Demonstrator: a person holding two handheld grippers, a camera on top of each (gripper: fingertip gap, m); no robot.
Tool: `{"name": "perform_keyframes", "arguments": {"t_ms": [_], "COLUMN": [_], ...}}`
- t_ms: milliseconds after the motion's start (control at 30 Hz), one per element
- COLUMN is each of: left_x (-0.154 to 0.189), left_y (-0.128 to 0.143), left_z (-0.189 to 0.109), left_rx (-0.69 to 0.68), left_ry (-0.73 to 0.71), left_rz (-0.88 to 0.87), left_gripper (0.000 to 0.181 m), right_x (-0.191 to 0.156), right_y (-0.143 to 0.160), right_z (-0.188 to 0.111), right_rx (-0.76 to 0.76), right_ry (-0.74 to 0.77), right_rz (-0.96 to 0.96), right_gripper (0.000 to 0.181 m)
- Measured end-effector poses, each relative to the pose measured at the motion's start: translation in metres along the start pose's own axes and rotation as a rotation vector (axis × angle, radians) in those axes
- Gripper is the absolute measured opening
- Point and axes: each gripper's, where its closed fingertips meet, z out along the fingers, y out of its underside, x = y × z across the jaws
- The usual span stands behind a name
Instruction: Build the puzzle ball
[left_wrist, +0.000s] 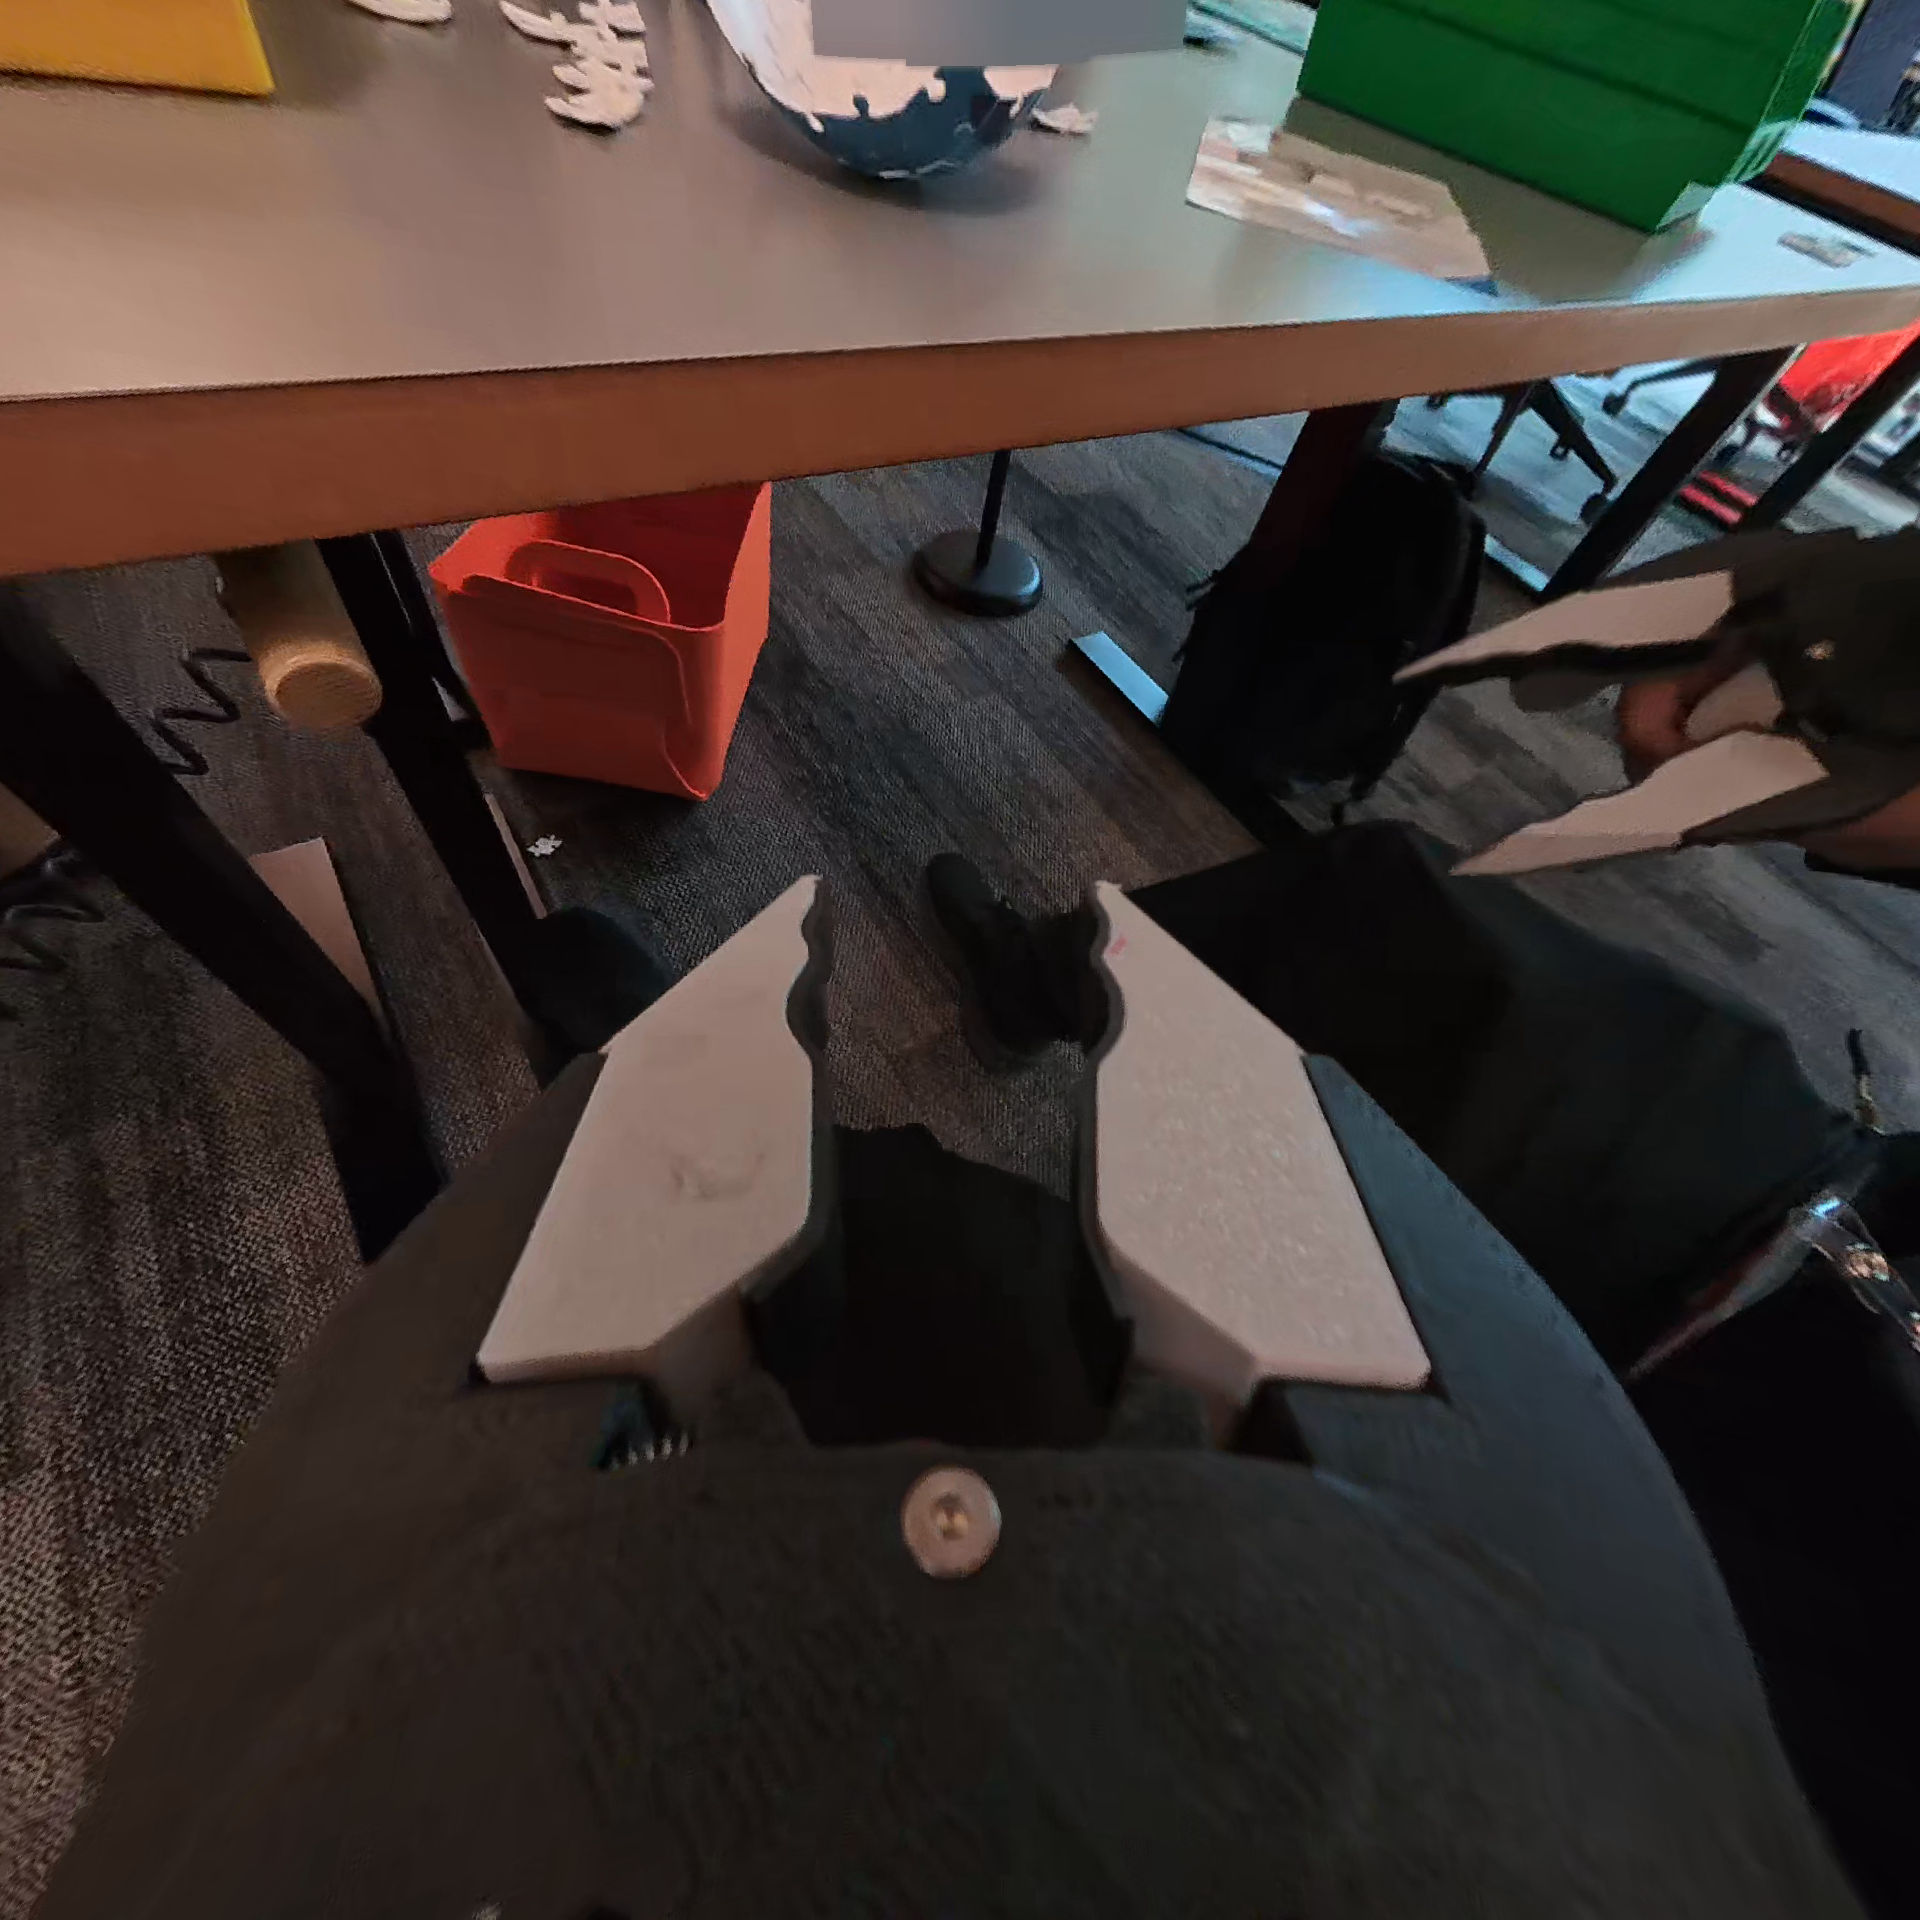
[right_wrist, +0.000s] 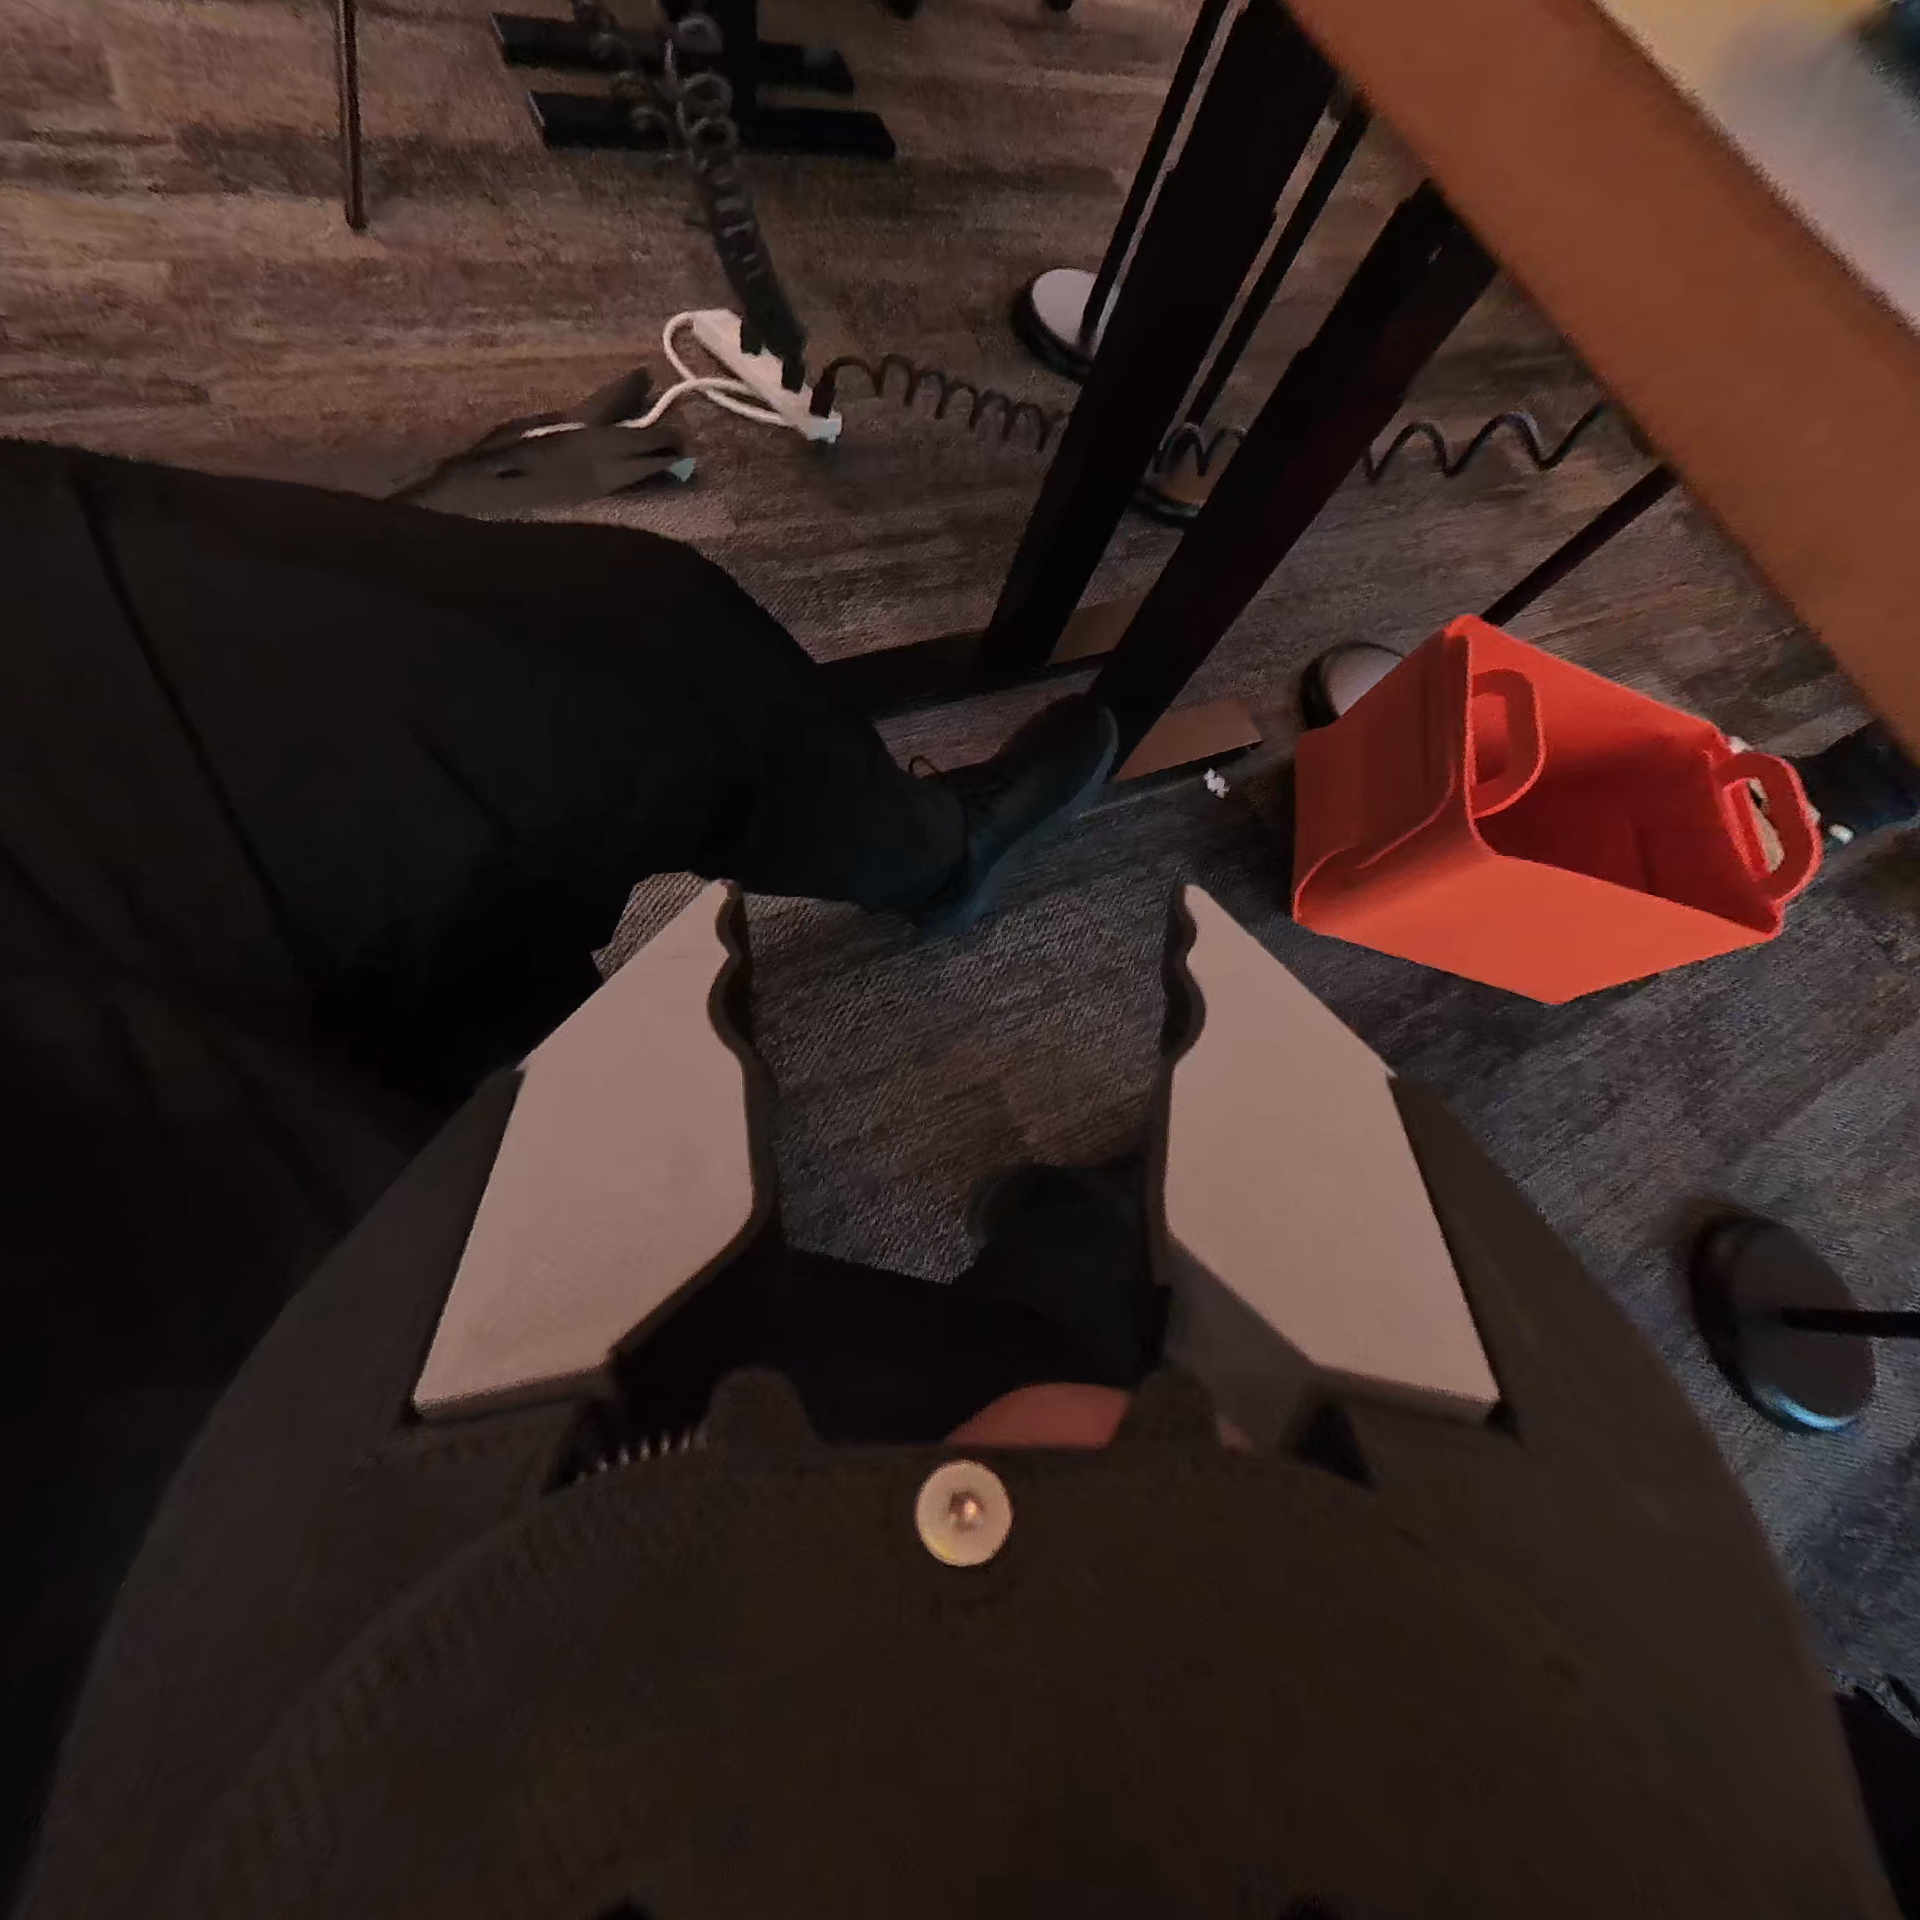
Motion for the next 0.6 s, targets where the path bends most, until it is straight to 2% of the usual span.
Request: {"name": "perform_keyframes", "arguments": {"t_ms": [167,300,467,600], "left_x": [0.007,0.025,0.016,0.016], "left_y": [0.0,-0.007,0.012,0.015], "left_z": [-0.006,0.003,0.024,0.026], "left_rx": [0.035,0.05,-0.047,-0.059], "left_ry": [-0.004,0.081,-0.013,-0.063], "left_rz": [-0.066,-0.068,-0.007,0.01], "left_gripper": [0.044,0.009,0.02,0.021], "right_x": [-0.009,-0.006,0.0,0.006], "right_y": [0.018,0.02,0.006,-0.003], "right_z": [-0.012,-0.026,-0.038,-0.037], "right_rx": [-0.043,-0.035,0.026,0.068], "right_ry": [-0.008,0.02,0.026,0.014], "right_rz": [0.022,-0.003,0.038,0.079], "right_gripper": [0.08,0.08,0.083,0.085]}}
